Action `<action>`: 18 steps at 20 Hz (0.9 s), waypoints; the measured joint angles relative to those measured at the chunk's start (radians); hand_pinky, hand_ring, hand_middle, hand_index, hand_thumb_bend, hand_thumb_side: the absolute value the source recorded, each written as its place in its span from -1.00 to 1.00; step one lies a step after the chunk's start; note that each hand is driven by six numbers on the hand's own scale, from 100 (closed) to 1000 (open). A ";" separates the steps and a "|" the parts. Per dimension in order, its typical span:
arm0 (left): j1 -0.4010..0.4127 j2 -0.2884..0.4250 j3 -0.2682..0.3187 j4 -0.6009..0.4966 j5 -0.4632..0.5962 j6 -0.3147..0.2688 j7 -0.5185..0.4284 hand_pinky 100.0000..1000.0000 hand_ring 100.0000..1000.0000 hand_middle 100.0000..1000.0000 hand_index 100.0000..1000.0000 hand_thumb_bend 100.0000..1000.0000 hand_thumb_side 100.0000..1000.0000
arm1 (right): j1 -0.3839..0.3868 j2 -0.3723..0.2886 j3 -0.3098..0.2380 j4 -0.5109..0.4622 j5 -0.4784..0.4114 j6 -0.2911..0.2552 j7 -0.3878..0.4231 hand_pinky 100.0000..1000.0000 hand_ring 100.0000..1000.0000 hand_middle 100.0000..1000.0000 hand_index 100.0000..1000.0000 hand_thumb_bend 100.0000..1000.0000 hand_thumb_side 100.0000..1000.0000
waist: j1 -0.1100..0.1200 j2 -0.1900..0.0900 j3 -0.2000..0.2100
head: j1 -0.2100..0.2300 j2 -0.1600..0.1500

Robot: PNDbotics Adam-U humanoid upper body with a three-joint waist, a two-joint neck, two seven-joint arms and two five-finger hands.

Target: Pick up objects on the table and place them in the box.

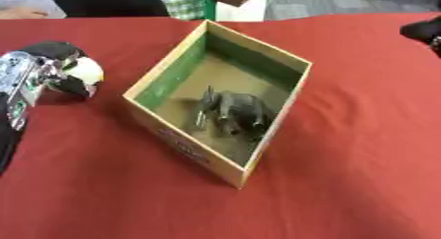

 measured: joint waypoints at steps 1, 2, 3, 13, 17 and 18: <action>0.001 0.000 0.000 -0.007 0.004 0.003 0.014 -0.73 -0.15 -0.32 0.20 -1.00 -0.64 | 0.002 0.000 0.000 0.000 0.000 0.001 0.001 0.77 0.49 0.14 0.67 -1.00 1.00 | 0.000 0.000 0.000 | -0.001 0.000; 0.001 0.000 -0.001 -0.016 0.006 0.006 0.029 -0.76 -0.17 -0.34 0.18 -1.00 -0.62 | 0.004 0.000 0.000 0.000 0.000 0.001 0.001 0.77 0.49 0.14 0.67 -1.00 1.00 | 0.001 0.000 0.000 | -0.003 0.000; 0.001 0.000 -0.005 -0.026 0.007 0.008 0.043 -0.76 -0.17 -0.33 0.18 -1.00 -0.62 | 0.004 0.000 0.000 0.000 0.000 0.002 0.002 0.77 0.49 0.14 0.67 -1.00 1.00 | 0.002 -0.001 0.001 | -0.004 0.000; -0.004 0.014 -0.026 -0.145 0.005 -0.006 0.039 -0.79 -0.15 -0.25 0.23 -1.00 -0.60 | 0.005 0.008 0.000 0.000 0.000 0.007 0.005 0.77 0.49 0.14 0.67 -1.00 1.00 | 0.009 -0.010 0.002 | -0.011 0.000; -0.015 0.018 -0.043 -0.250 0.017 -0.032 0.044 -0.85 -0.20 -0.30 0.18 -1.00 -0.55 | 0.005 0.008 -0.001 0.000 0.000 0.007 0.005 0.76 0.49 0.14 0.67 -1.00 1.00 | 0.010 -0.012 0.003 | -0.014 0.001; -0.019 0.018 -0.050 -0.281 0.024 -0.042 0.046 -0.85 -0.21 -0.30 0.18 -1.00 -0.54 | 0.005 0.008 -0.001 0.000 0.000 0.007 0.005 0.76 0.49 0.14 0.67 -1.00 1.00 | 0.010 -0.013 0.003 | -0.015 0.004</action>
